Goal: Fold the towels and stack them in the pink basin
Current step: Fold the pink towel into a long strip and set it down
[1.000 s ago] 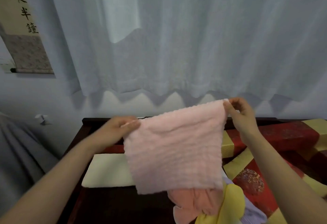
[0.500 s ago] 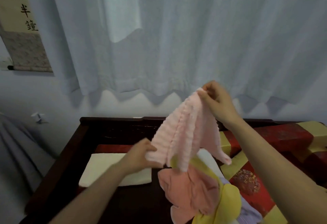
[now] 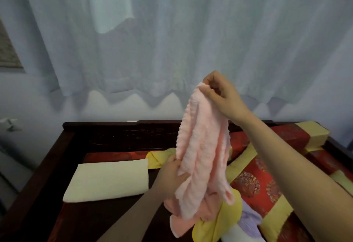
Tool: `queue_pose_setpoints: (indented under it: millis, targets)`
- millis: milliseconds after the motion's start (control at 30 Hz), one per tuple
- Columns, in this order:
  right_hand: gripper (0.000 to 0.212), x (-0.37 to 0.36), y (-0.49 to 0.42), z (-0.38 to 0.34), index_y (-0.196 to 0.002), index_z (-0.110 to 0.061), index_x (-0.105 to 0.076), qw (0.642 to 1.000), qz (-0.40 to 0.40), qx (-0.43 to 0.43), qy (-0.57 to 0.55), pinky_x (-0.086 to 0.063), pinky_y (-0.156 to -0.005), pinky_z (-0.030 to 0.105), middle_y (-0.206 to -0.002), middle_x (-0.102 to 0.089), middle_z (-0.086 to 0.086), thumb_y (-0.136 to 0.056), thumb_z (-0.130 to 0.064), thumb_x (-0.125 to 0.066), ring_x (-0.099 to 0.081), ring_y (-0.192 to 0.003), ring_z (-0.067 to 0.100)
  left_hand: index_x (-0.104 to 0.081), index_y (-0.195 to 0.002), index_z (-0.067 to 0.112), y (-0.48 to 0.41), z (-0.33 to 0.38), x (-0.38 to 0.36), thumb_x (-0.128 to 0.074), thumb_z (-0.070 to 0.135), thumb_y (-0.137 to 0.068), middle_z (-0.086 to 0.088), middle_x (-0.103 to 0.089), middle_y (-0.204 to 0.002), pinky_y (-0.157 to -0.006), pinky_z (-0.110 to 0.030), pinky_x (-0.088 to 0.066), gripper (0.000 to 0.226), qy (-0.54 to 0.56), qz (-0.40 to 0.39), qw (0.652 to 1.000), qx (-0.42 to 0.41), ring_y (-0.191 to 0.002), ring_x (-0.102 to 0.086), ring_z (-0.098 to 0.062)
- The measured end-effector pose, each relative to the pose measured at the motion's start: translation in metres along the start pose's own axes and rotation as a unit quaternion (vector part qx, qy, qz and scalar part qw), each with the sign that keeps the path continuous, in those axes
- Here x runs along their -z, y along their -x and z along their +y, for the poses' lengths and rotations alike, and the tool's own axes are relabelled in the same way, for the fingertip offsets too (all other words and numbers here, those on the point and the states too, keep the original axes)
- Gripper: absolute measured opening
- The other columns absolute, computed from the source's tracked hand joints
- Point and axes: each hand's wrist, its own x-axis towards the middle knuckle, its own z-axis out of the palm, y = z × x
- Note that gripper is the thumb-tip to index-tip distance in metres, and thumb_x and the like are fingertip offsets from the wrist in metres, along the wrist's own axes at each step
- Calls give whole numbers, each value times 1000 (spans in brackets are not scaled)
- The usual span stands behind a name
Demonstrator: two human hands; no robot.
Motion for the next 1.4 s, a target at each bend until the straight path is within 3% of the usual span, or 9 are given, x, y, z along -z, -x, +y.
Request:
queue_pose_setpoints:
  millis: [233, 367, 467, 600, 733, 833, 967, 1167, 1400]
  targets:
    - [8, -1, 5, 3, -89, -4, -50, 997, -11, -15, -72, -32, -57, 15, -70, -48, -2, -95, -7, -55, -41, -61, 2, -61, -83, 17, 8, -13, 30, -37, 49, -91, -5, -64, -81, -72, -32, -43, 42, 280, -92, 925, 239, -79, -55, -22]
    - [9, -16, 8, -2, -90, -6, -52, 994, -37, -16, -99, -32, -59, 20, -72, -48, 7, -95, -12, -56, -42, -66, 14, -65, -106, 19, 12, -15, 13, -50, 39, -79, -4, -59, -92, -71, -22, -42, 37, 121, -31, 983, 136, -82, -56, -12]
    - [10, -25, 8, -10, -89, -5, -52, 991, -50, -2, -122, -30, -56, 21, -70, -46, 8, -94, -12, -56, -39, -64, 17, -41, -138, 23, 17, -20, 1, -65, 40, -68, 2, -45, -121, -94, -28, -42, 76, 62, 4, 993, 104, -112, -47, -14]
    - [9, -30, 6, -20, -90, -4, -53, 987, -63, 8, -149, -31, -56, 19, -68, -49, -4, -94, -11, -57, -41, -63, 11, -62, -108, 24, 15, -27, -5, -69, 52, -54, 1, -53, -102, -82, -29, -44, 61, 46, 101, 991, 77, -97, -49, -15]
    - [6, -28, 4, -22, -89, -8, -54, 986, -68, 2, -154, -33, -57, 17, -68, -51, -5, -94, -12, -57, -43, -63, 8, -45, -61, 23, 14, -25, 6, -59, 49, -63, 4, -50, -62, -53, -26, -35, 29, 68, 138, 984, 94, -59, -46, -10]
    - [8, -20, 4, -13, -87, -12, -54, 990, -31, -22, -136, -33, -54, 14, -68, -48, 6, -94, -11, -57, -42, -60, 6, -60, -70, 7, 23, -38, 24, -62, 50, -64, -9, -65, -67, -62, -45, -49, 43, 79, 83, 989, 89, -62, -58, -22]
    - [12, -3, 7, 20, -79, -26, -54, 987, 78, -92, -106, -32, -53, 19, -68, -44, 0, -88, -27, -62, -41, -61, 7, -68, -71, 23, 38, -44, 85, -78, 52, -54, 3, -67, -70, -62, -22, -46, 35, 90, 96, 987, 91, -64, -58, -7]
    - [50, -5, 26, 65, -77, -27, -57, 963, 132, -191, -139, -37, -63, 33, -80, -49, 11, -61, -73, -68, -46, -74, 21, -68, -72, 13, 45, -5, 186, -87, 39, -56, 4, -61, -64, -50, -18, -44, 36, 178, 164, 968, 60, -58, -53, -7]
    - [17, -23, 24, 68, -79, -23, -58, 942, 155, -229, -193, -39, -70, 35, -80, -57, 7, -85, -36, -67, -49, -79, 20, -76, -77, 14, 41, 9, 242, -86, 40, -56, 3, -72, -73, -64, -16, -54, 36, 280, 147, 946, 65, -66, -65, -6]
